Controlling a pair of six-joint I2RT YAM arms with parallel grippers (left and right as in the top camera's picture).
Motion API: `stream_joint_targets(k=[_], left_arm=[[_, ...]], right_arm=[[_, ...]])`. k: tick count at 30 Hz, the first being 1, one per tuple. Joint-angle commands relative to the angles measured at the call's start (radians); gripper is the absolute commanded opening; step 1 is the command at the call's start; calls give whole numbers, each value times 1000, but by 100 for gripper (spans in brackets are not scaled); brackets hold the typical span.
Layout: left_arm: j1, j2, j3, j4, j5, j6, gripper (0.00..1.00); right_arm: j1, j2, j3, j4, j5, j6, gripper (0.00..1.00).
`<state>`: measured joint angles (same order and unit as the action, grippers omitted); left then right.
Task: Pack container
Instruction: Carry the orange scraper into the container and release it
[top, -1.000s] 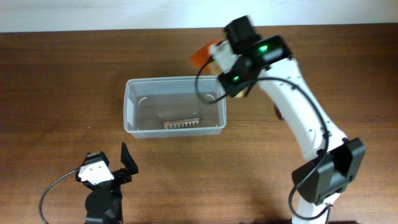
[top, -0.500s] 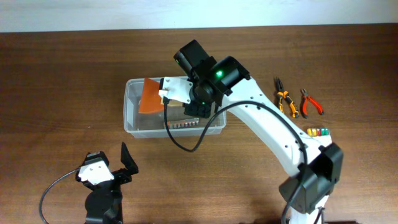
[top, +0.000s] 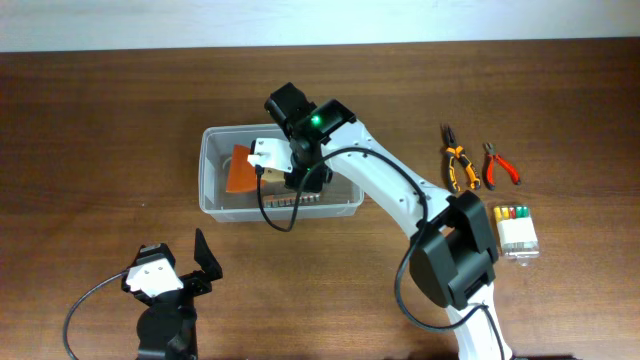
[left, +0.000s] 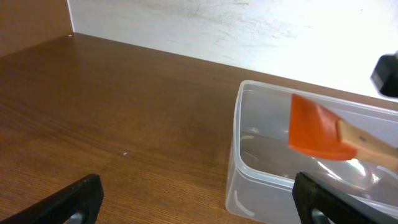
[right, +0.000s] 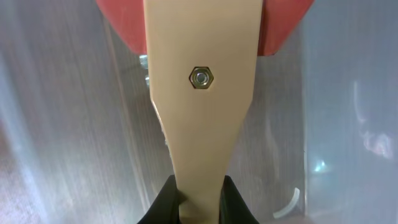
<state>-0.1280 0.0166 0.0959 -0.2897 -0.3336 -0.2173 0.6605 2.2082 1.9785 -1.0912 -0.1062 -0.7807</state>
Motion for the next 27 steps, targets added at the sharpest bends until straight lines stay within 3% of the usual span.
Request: stream_joint_targets(k=[1, 12, 17, 22, 27], left_arm=[[-3, -4, -3, -2, -3, 9, 99], [-3, -4, -3, -2, -3, 9, 99], [-3, -4, -3, -2, -3, 9, 99], [-3, -4, -3, -2, -3, 9, 99], [-3, -4, -3, -2, -3, 9, 99]], right_arm=[[-16, 39, 6, 14, -14, 23, 4], [-74, 89, 6, 53, -14, 83, 4], [-75, 89, 6, 60, -15, 83, 18], [-72, 89, 6, 56, -19, 83, 59], [-71, 88, 6, 33, -45, 108, 67]])
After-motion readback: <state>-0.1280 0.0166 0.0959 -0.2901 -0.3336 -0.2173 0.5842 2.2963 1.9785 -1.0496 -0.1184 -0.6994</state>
